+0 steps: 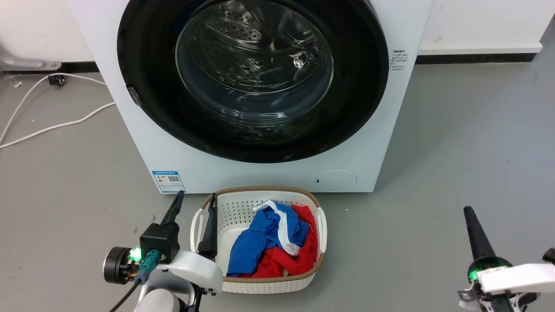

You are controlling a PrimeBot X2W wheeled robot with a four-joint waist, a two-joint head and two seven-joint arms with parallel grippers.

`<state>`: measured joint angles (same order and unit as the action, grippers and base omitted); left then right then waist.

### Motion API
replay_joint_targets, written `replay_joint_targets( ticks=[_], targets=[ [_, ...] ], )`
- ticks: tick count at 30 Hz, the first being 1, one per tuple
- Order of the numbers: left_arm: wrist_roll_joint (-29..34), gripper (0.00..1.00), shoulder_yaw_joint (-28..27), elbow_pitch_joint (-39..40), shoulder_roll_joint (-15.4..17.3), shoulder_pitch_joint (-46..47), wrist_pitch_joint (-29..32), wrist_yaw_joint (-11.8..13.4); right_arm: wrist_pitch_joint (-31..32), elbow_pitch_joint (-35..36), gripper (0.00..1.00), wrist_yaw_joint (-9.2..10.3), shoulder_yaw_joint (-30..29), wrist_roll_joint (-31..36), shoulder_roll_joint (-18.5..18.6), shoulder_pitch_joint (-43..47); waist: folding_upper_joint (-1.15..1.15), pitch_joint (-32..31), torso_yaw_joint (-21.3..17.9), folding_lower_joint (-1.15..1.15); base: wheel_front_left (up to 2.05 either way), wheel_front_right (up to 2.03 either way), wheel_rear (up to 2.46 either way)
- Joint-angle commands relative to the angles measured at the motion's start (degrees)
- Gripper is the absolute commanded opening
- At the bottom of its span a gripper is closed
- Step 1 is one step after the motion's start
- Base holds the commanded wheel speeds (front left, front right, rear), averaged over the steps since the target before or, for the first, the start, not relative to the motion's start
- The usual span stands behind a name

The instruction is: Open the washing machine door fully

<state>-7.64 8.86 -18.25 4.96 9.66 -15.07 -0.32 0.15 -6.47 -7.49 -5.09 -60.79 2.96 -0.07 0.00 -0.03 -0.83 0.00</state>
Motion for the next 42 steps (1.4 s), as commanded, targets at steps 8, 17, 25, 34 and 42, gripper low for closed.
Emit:
replay_joint_targets(
  ticks=[8,17,25,34,42],
  targets=[
    [0.3,1.00,-0.3,1.3,-0.4,1.4,-0.2,0.0,5.7,-2.2,0.00,-0.01,-2.9,-18.0,0.4,-5.1,0.00,2.7,0.3,0.00,0.00,0.00,0.00],
    [1.0,1.00,0.3,3.4,-0.9,4.6,-0.2,0.1,13.7,-10.3,0.00,0.00,-8.4,-24.9,5.3,-18.9,0.00,9.2,1.5,0.00,0.00,0.00,0.00],
    [1.3,1.00,1.1,5.2,-1.2,7.2,-0.2,0.3,20.0,-22.0,0.00,-0.01,-10.5,-29.1,12.1,-34.4,0.00,14.3,3.8,0.00,0.00,0.00,0.00],
    [1.4,1.00,2.2,7.0,-1.7,9.9,-0.2,0.7,27.6,-32.6,0.00,-0.01,-5.5,-26.0,19.1,-51.6,0.00,19.0,5.9,0.00,0.00,0.00,0.00],
    [1.2,1.00,2.7,8.4,-1.9,10.7,-0.2,1.5,32.5,-39.6,0.00,0.00,0.2,-19.1,21.2,-64.8,0.00,21.2,7.1,0.00,0.00,0.00,0.00]
  ],
)
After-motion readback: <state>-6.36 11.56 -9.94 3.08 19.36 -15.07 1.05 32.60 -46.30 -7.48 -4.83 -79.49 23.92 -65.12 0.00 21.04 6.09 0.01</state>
